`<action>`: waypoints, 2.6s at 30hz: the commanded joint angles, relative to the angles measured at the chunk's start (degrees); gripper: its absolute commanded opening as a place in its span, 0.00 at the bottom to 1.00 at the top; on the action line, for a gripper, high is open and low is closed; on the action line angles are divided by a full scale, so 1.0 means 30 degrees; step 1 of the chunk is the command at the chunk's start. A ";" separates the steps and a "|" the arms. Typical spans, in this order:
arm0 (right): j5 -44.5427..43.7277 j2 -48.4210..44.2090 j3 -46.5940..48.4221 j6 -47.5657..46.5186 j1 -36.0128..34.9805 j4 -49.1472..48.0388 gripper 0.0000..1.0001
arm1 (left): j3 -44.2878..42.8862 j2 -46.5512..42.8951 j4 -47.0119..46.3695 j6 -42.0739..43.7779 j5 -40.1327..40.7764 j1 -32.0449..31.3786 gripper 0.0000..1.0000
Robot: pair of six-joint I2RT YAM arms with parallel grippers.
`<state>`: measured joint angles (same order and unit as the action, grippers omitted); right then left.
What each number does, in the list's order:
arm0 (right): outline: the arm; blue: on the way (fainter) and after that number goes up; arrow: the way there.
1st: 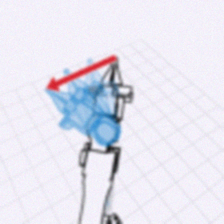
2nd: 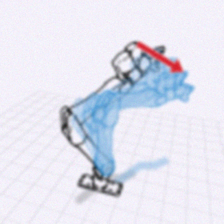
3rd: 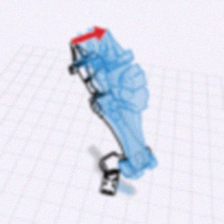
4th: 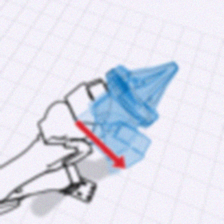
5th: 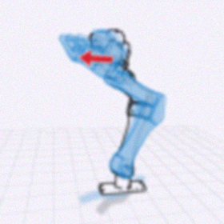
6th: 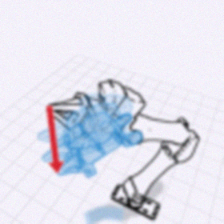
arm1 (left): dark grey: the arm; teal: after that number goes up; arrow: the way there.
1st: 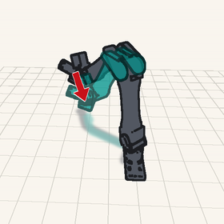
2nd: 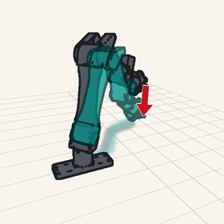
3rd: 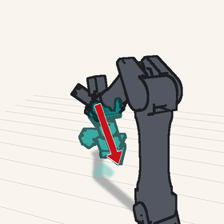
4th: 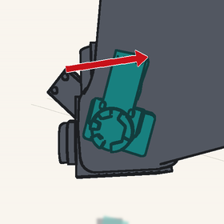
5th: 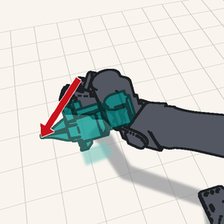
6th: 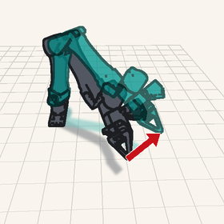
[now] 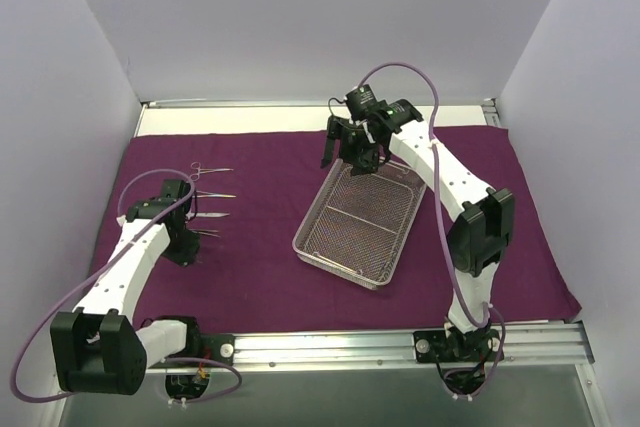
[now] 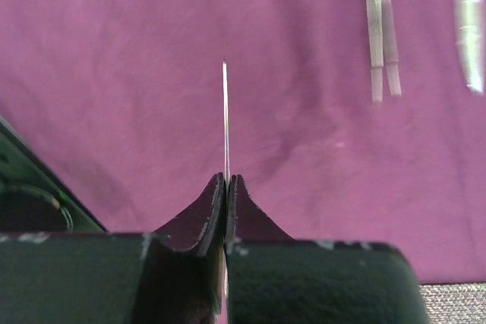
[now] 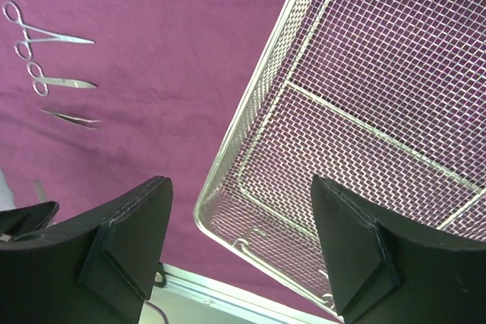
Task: Open and lay out the surgical kit
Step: Place the medical item in the surgical kit.
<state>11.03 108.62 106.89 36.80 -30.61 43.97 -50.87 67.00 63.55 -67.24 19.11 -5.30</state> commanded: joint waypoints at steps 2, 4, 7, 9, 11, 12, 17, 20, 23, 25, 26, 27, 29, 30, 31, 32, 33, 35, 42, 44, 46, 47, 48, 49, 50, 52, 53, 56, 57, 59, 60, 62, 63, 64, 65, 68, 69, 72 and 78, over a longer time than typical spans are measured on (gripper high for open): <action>0.0600 -0.0200 -0.0356 -0.1190 -0.0197 0.0901 0.75 | 0.0901 -0.0947 -0.0087 -0.3160 -0.1011 0.0243 0.02; 0.0689 -0.0258 -0.0473 -0.1337 -0.0197 0.1047 0.75 | 0.1049 -0.0481 -0.0381 -0.3570 -0.0981 0.0331 0.02; 0.0894 -0.0142 -0.0533 -0.1484 -0.0226 0.1253 0.75 | 0.1137 0.0515 -0.0848 -0.4128 -0.0981 0.0331 0.02; 0.1040 -0.0112 -0.0533 -0.1513 -0.0284 0.1224 0.75 | 0.0933 0.1099 -0.1230 -0.4100 -0.0748 0.0331 0.02; 0.1012 -0.0112 -0.0503 -0.1543 -0.0285 0.1195 0.75 | 0.0669 0.1570 -0.1232 -0.3924 -0.0513 0.0331 0.02; 0.1041 -0.0054 -0.0474 -0.1572 -0.0285 0.1166 0.75 | 0.0407 0.1978 -0.1203 -0.3866 -0.0280 0.0331 0.02; 0.1129 -0.0083 -0.0621 -0.1542 -0.0256 0.0843 0.75 | -0.0355 0.3471 -0.1496 -0.2872 0.0219 0.0477 0.02; 0.1216 -0.0083 -0.0796 -0.1543 -0.0197 0.0755 0.75 | -0.1029 0.4148 -0.1554 -0.2110 0.0774 0.0536 0.02; 0.1275 -0.0054 -0.1031 -0.1630 -0.0081 0.0755 0.75 | -0.1440 0.4910 -0.1700 -0.1727 0.1039 0.0624 0.02; 0.1276 0.0063 -0.1002 -0.1718 0.0008 0.0813 0.75 | -0.1674 0.5116 -0.1875 -0.1349 0.1303 0.0653 0.02; 0.1276 0.0064 -0.0973 -0.1719 0.0124 0.0872 0.75 | -0.1733 0.5378 -0.1905 -0.1229 0.1507 0.0682 0.02; 0.1276 0.0064 -0.0943 -0.1719 0.0154 0.0901 0.75 | -0.1792 0.5526 -0.1906 -0.1170 0.1568 0.0712 0.02; 0.1363 0.0093 -0.1001 -0.1690 0.0242 0.0902 0.75 | -0.1822 0.5935 -0.1906 -0.1169 0.1365 0.0712 0.02; 0.1392 0.0151 -0.0973 -0.1689 0.0214 0.0873 0.75 | -0.1793 0.6024 -0.1790 -0.1228 0.1305 0.0741 0.02; 0.1422 0.0209 -0.1001 -0.1689 0.0213 0.0872 0.75 | -0.1764 0.6054 -0.1788 -0.1460 0.1217 0.0741 0.02; 0.1451 0.0210 -0.1002 -0.1660 0.0242 0.0872 0.75 | -0.1589 0.6026 -0.1788 -0.1492 0.1130 0.0741 0.02; 0.1422 0.0239 -0.1002 -0.1660 0.0243 0.0843 0.75 | -0.1559 0.5967 -0.1934 -0.1521 0.1042 0.0741 0.02; 0.1481 0.0239 -0.1060 -0.1631 0.0242 0.0785 0.75 | -0.1558 0.5792 -0.1935 -0.1551 0.1099 0.0741 0.02; 0.1627 0.0415 -0.1002 -0.1601 0.0272 0.0755 0.75 | -0.0975 0.6084 -0.2344 -0.1638 0.1012 0.0917 0.02; 0.1627 0.0415 -0.1031 -0.1601 0.0301 0.0755 0.75 | -0.0739 0.6142 -0.2462 -0.1814 0.0719 0.1063 0.02; 0.1627 0.0386 -0.1206 -0.1543 0.0389 0.0755 0.75 | -0.0504 0.6200 -0.2871 -0.1727 0.0689 0.1151 0.02; 0.1656 0.0386 -0.1265 -0.1543 0.0389 0.0755 0.75 | -0.0475 0.6288 -0.2930 -0.1697 0.0718 0.1152 0.02; 0.1656 0.0357 -0.1294 -0.1543 0.0418 0.0755 0.75 | -0.0503 0.6376 -0.2989 -0.1639 0.0719 0.1181 0.02; 0.1656 0.0356 -0.1324 -0.1543 0.0418 0.0726 0.75 | -0.0533 0.6464 -0.2990 -0.1580 0.0719 0.1181 0.02; 0.1656 0.0385 -0.1324 -0.1543 0.0447 0.0726 0.75 | -0.0533 0.6639 -0.2990 -0.1609 0.0690 0.1210 0.02; 0.1685 0.0386 -0.1295 -0.1543 0.0447 0.0667 0.75 | -0.0475 0.6786 -0.3077 -0.1638 0.0572 0.1269 0.02; 0.1686 0.0386 -0.1324 -0.1543 0.0448 0.0667 0.75 | -0.0387 0.6787 -0.3107 -0.1609 0.0572 0.1269 0.02; 0.1715 0.0415 -0.1353 -0.1514 0.0447 0.0667 0.75 | -0.0153 0.6904 -0.3428 -0.1609 0.0631 0.1385 0.02; 0.1628 0.0415 -0.1353 -0.1513 0.0477 0.0667 0.75 | -0.0123 0.6904 -0.3603 -0.1551 0.0660 0.1444 0.02; 0.1569 0.0415 -0.1353 -0.1484 0.0535 0.0696 0.75 | -0.0006 0.7050 -0.3867 -0.1492 0.0602 0.1620 0.02; 0.1598 0.0473 -0.1353 -0.1484 0.0565 0.0696 0.75 | -0.0035 0.7109 -0.3956 -0.1434 0.0456 0.1678 0.02; 0.1627 0.0474 -0.1324 -0.1455 0.0565 0.0667 0.75 | -0.0093 0.7372 -0.3928 -0.1375 0.0367 0.1650 0.03; 0.1656 0.0474 -0.1324 -0.1455 0.0565 0.0667 0.75 | -0.0151 0.7460 -0.3898 -0.1404 0.0367 0.1650 0.02; 0.1656 0.0474 -0.1324 -0.1455 0.0536 0.0638 0.75 | -0.0181 0.7548 -0.3898 -0.1404 0.0367 0.1650 0.02; 0.1656 0.0474 -0.1353 -0.1455 0.0565 0.0667 0.75 | -0.0152 0.7607 -0.3985 -0.1404 0.0338 0.1679 0.03; 0.1685 0.0503 -0.1382 -0.1455 0.0594 0.0667 0.75 | -0.0035 0.7724 -0.4161 -0.1492 0.0192 0.1679 0.06; 0.1686 0.0503 -0.1411 -0.1455 0.0565 0.0638 0.75 | -0.0006 0.7753 -0.4133 -0.1550 0.0162 0.1679 0.07; 0.1745 0.0503 -0.1499 -0.1455 0.0594 0.0609 0.75 | 0.0024 0.7841 -0.4220 -0.1580 0.0133 0.1679 0.09; 0.1803 0.0474 -0.1587 -0.1397 0.0623 0.0550 0.76 | -0.0006 0.8017 -0.4191 -0.1726 0.0016 0.1679 0.19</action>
<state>15.68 109.75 102.61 32.88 -29.21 44.80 -50.92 90.59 52.60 -71.64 19.66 -0.62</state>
